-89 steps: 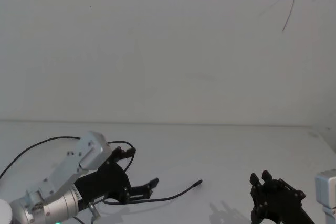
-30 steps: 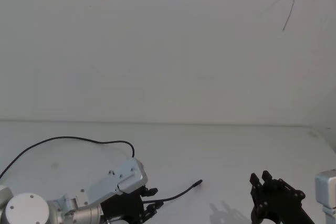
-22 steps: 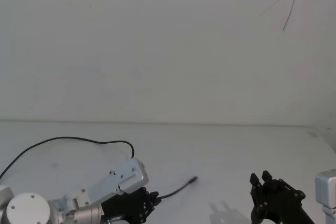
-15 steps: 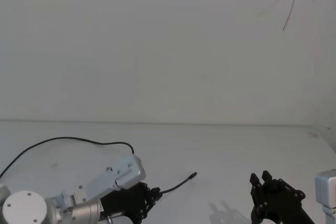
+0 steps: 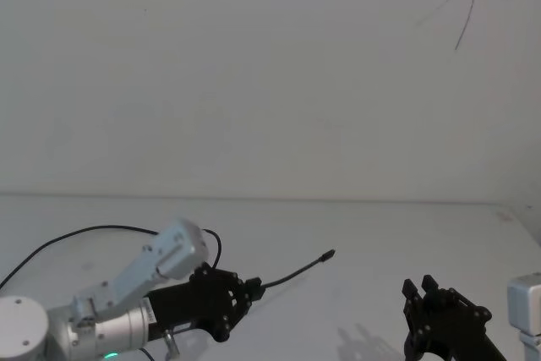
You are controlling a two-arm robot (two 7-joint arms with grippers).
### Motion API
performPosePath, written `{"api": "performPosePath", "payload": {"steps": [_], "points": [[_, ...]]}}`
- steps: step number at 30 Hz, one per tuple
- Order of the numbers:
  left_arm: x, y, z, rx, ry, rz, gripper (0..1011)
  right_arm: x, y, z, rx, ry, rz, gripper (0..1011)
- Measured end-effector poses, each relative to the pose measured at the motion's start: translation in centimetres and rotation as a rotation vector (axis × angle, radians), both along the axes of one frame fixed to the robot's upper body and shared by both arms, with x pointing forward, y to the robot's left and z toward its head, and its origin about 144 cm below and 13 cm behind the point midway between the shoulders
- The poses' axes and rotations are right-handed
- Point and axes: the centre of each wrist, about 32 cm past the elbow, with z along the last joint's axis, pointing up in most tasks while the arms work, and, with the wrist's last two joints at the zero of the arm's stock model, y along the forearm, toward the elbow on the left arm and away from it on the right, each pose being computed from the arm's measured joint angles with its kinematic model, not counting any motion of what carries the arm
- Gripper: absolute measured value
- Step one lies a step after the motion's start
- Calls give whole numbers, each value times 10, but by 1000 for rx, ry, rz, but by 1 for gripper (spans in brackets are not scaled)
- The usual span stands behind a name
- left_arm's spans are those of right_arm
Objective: Pick up the data cable with the one hand.
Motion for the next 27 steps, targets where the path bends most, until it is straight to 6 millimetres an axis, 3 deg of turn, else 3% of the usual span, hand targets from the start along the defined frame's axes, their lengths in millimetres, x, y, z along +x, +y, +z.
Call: {"api": "performPosePath", "payload": {"steps": [27], "points": [[-25, 57, 17, -364, 75, -156, 50, 1, 1, 8, 26, -25, -5, 251]]}}
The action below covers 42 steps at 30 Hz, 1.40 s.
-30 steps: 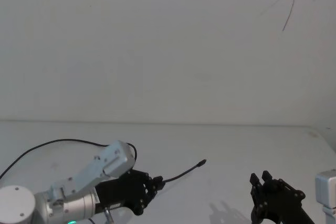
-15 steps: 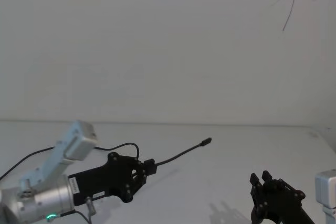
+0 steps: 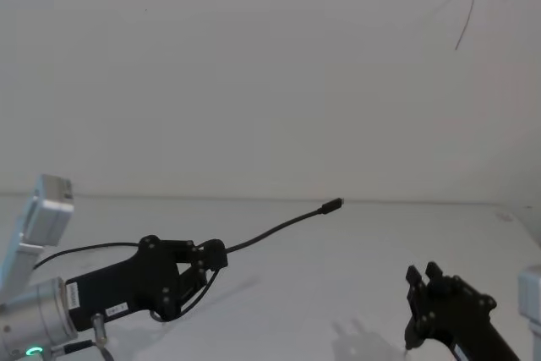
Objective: Pick up the data cable with the one hand.
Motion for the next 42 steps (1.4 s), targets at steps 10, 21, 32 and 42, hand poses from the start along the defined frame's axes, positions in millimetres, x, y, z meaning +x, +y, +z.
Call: {"api": "performPosePath", "payload": {"steps": [10, 21, 32, 42], "points": [[-5, 9, 3, -48, 9, -31, 50, 5, 6, 25, 61, -86, 9, 251], [-8, 13, 4, -71, 12, -46, 50, 12, 12, 56, 140, -189, 18, 251], [-9, 14, 5, -80, 13, -52, 50, 17, 11, 79, 217, -253, 34, 251], [-9, 15, 5, -83, 14, -54, 50, 17, 12, 86, 257, -265, 63, 251]]}}
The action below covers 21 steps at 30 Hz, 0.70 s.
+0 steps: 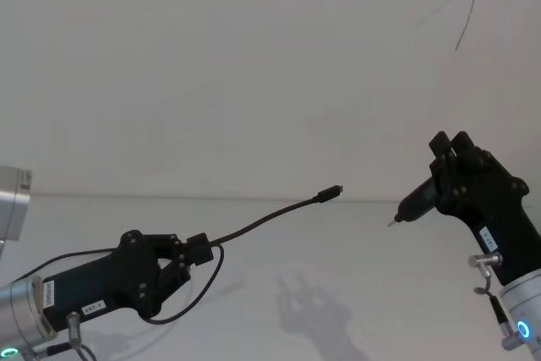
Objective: Pick up the data cable with the one hand.
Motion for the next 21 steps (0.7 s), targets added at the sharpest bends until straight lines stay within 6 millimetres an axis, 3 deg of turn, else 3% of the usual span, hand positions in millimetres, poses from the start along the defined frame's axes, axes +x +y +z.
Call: {"api": "performPosePath", "payload": {"steps": [21], "points": [[0, 0, 0, -2, 0, -2, 50, 3, 26, 0, -112, -98, 127, 251]]}}
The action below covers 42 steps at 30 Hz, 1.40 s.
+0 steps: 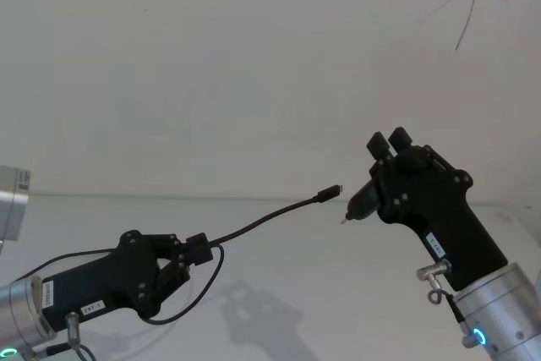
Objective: Pick up the data cable with the one hand.
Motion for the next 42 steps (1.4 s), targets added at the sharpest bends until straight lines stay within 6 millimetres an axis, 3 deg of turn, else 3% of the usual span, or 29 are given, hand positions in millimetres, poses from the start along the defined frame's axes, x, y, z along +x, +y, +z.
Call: {"api": "performPosePath", "payload": {"steps": [42], "points": [[0, 0, 0, 0, 0, 0, 50, 20, -6, 9, -52, -122, 15, 251]]}}
